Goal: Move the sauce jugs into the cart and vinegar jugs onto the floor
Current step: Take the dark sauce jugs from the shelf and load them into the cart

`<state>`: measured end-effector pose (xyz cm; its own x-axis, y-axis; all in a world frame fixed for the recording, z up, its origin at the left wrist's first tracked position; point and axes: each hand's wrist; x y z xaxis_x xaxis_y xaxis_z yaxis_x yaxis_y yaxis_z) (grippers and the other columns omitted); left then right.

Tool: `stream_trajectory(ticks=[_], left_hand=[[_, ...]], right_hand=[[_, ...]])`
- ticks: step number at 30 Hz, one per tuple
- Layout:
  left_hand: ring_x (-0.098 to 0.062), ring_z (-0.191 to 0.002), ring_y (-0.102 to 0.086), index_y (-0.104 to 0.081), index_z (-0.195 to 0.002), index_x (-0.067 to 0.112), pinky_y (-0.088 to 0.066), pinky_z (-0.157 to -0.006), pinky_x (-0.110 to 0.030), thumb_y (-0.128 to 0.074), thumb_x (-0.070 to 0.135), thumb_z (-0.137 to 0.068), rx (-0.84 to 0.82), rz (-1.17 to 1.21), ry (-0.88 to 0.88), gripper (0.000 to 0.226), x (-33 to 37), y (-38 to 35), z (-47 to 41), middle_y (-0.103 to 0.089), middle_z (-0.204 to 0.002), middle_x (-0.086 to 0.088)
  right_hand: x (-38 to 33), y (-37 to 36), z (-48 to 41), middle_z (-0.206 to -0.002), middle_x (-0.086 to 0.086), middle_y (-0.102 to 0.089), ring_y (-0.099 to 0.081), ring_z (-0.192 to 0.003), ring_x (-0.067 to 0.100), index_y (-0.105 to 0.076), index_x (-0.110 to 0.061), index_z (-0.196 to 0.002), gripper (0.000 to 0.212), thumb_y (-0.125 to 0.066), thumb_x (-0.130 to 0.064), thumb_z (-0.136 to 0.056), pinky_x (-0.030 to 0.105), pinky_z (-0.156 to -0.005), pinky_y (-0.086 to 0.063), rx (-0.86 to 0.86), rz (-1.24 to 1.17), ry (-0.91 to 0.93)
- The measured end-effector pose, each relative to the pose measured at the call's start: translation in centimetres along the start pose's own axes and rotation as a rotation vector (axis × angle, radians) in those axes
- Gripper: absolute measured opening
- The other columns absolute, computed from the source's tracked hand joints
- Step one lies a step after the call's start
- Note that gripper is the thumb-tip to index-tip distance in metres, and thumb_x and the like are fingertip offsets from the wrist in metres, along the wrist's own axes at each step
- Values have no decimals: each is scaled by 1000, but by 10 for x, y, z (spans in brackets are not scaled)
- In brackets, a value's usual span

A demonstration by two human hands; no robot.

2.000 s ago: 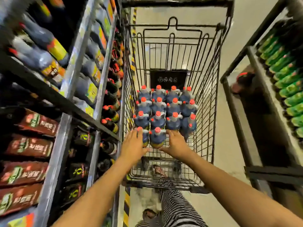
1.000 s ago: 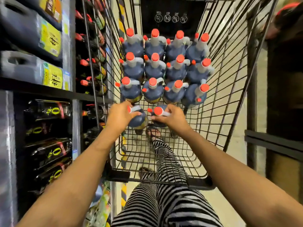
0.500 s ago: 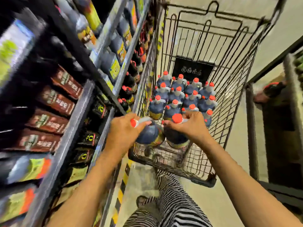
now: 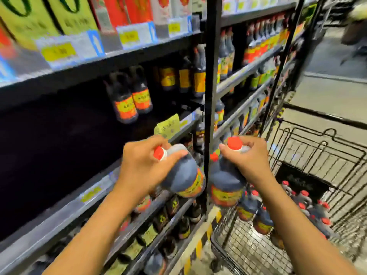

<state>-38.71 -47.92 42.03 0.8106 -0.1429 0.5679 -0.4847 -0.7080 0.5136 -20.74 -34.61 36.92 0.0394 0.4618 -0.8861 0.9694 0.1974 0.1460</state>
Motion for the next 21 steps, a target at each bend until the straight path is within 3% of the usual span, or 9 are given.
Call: stream_trajectory(ticks=[6, 9, 13, 17, 21], left_hand=[[-8, -61, -53, -66, -63, 13, -35, -56, -5, -69, 44, -76, 304, -274, -124, 34, -1, 59, -22, -61, -56, 6], [-12, -63, -52, -65, -62, 11, -36, -57, -12, -67, 42, -78, 404, -436, -184, 35, -10, 71, -32, -61, -54, 1], [-16, -43, -51, -62, -59, 10, -36, -50, -26, -74, 34, -77, 432, -651, -196, 32, -30, 79, -42, -55, -48, -2], [-18, -42, -52, -62, -60, 11, -36, -50, -27, -74, 34, -77, 427, -744, -125, 31, -54, 86, -39, -53, -47, 0], [-17, -40, -51, -61, -59, 12, -33, -51, -26, -67, 37, -81, 437, -864, -92, 34, -75, 90, -29, -49, -46, 1]], right_hand=[[-41, -50, -58, -47, -4, -40, -31, -46, 3, -41, 1, -47, 52, -66, -40, -67, 22, -47, -30, 36, -146, 277], [-58, -73, -86, -48, 5, -37, -31, -47, 9, -39, 3, -46, 54, -66, -37, -71, 28, -48, -29, 28, -234, 364], [-74, -109, -112, -45, 18, -40, -35, -45, 20, -43, 8, -45, 54, -65, -32, -73, 28, -48, -29, -42, -361, 440], [-77, -154, -121, -43, 1, -40, -33, -44, 3, -42, 0, -44, 47, -66, -32, -70, 19, -46, -29, -130, -484, 442], [-67, -197, -118, -43, 12, -36, -32, -45, 6, -36, 7, -46, 57, -66, -34, -71, 20, -45, -29, -206, -496, 463]])
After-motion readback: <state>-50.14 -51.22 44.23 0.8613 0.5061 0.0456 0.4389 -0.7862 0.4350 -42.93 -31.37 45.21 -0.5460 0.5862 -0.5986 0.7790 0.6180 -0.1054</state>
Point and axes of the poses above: each hand's wrist, its own z-axis away from the middle knuckle, its own y-axis out of the back of the hand, x = y × z
